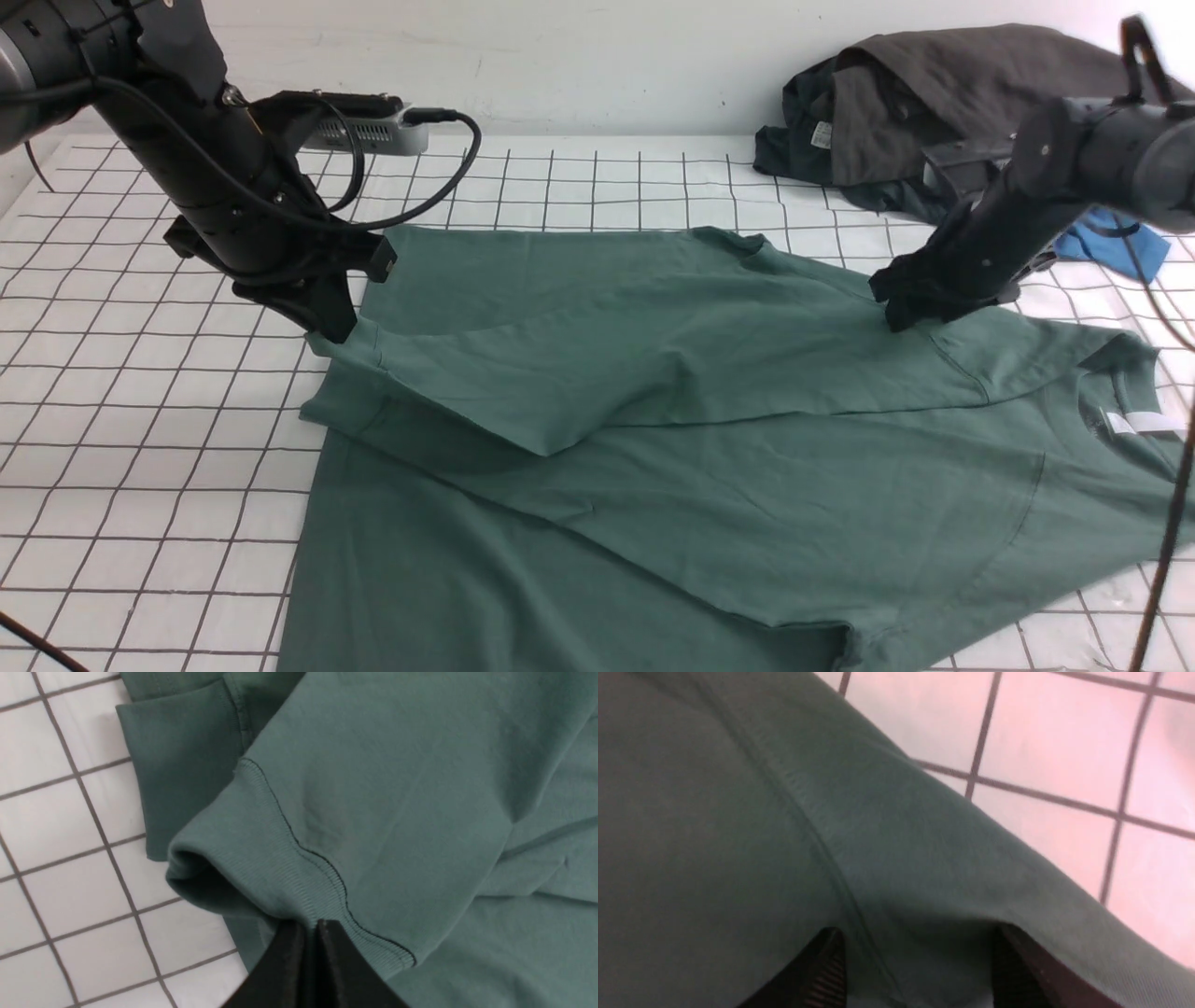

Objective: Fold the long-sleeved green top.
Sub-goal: Use the left arm to drag and drop the cuff onto the cuff closest to the left arm

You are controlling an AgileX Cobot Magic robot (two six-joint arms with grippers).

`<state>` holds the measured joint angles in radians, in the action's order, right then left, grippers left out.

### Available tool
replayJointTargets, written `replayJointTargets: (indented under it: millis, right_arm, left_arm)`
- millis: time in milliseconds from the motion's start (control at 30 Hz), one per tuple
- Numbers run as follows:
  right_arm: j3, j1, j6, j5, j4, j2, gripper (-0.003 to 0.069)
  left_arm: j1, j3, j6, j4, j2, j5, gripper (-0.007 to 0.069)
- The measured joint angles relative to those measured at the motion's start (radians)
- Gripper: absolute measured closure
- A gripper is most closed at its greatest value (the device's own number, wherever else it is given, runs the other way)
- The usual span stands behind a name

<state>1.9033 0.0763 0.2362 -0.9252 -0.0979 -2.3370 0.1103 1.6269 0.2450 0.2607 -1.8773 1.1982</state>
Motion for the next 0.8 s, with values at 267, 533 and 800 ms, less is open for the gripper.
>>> replayJointTargets:
  millis: [267,533,800]
  right_arm:
    - [0.187,0.015,0.063,-0.151,0.020,-0.084,0.0615]
    - [0.295,-0.004,0.073,-0.154,0.156,-0.103,0.0672]
    - [0.320,-0.027,0.076,-0.198,0.035,-0.103,0.0666]
  left_arm:
    - [0.000,0.000,0.007,0.000,0.000,0.008,0.0620]
    - [0.000,0.000,0.007,0.000,0.000,0.008,0.0620]
    - [0.000,0.000,0.008,-0.001,0.000,0.002,0.0599]
